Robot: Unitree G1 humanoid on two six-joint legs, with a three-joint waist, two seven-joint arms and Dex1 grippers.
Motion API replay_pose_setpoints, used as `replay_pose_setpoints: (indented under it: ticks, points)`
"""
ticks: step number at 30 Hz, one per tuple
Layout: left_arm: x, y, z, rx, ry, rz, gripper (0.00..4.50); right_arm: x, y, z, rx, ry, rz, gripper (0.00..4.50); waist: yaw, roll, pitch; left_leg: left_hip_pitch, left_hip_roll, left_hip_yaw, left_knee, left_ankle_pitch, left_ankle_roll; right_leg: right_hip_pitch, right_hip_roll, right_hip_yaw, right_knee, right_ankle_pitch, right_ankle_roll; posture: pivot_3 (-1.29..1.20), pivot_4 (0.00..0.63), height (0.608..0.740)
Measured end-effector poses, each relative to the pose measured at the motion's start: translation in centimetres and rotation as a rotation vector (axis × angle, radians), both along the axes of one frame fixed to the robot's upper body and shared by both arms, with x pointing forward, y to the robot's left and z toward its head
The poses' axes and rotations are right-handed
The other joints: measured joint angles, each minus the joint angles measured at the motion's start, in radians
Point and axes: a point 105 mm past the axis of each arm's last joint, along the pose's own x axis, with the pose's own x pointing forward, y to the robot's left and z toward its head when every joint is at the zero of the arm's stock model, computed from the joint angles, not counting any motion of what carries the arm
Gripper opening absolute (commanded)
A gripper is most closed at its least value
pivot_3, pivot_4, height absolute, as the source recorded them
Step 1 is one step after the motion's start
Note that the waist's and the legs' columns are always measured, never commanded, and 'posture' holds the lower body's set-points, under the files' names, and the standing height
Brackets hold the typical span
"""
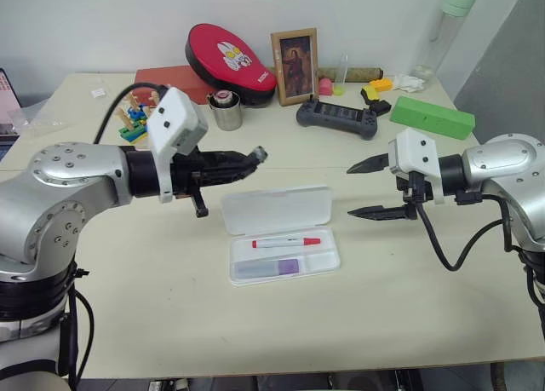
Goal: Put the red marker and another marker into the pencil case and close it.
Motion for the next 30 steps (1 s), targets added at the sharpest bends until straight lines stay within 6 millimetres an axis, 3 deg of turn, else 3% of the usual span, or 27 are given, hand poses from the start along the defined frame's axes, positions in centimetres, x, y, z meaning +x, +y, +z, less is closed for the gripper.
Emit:
replay_pose_setpoints:
  ticks: [5,9,14,23,27,30]
  points:
    - [-0.5,-1.1,-0.2,-0.025,0.028,-0.075,0.38,0.1,-0.1,0.0,-0.008,-0.007,-0.006,3.93,0.000,0.000,0.000,0.000,0.000,0.000,0.001,0.000,0.000,0.001,0.000,0.000,0.000,0.000,0.000,0.00,0.150,0.740]
    - [-1.6,-3.5,-2.4,-0.071,0.142,-0.207,0.38,0.1,-0.1,0.0,-0.008,-0.010,-0.008,3.93,0.002,0.000,0.000,0.000,0.000,0.000,0.001,0.000,0.000,0.001,0.000,0.000,0.000,0.000,0.000,0.00,0.150,0.740]
    - [-2.4,-5.0,-6.7,-0.074,0.310,-0.251,0.38,0.1,-0.2,0.1,-0.006,-0.014,-0.011,3.93,0.002,0.000,0.000,0.000,0.000,0.000,0.001,0.000,0.000,0.001,0.000,0.000,0.000,0.000,0.000,0.00,0.150,0.740]
    - [-1.8,-6.2,-9.9,0.044,0.281,-0.238,0.38,0.1,-0.2,0.1,-0.006,-0.014,-0.011,3.93,0.004,0.000,0.000,0.000,0.000,0.000,0.002,0.000,0.000,0.001,0.000,0.000,0.000,0.000,0.000,0.00,0.150,0.740]
    - [-1.1,-6.7,-12.2,0.143,0.234,-0.238,0.38,0.1,-0.2,0.1,-0.006,-0.014,-0.011,3.93,0.005,0.000,0.000,0.000,0.000,0.000,0.002,0.000,0.000,0.001,0.000,0.000,0.000,0.000,0.000,0.00,0.150,0.740]
    - [-1.2,-7.4,-12.2,0.147,0.202,-0.268,0.38,0.1,-0.2,0.1,-0.006,-0.014,-0.012,3.93,0.006,0.000,0.000,0.000,0.000,0.000,0.002,0.000,0.000,0.001,0.000,0.000,0.000,0.000,0.000,0.00,0.150,0.740]
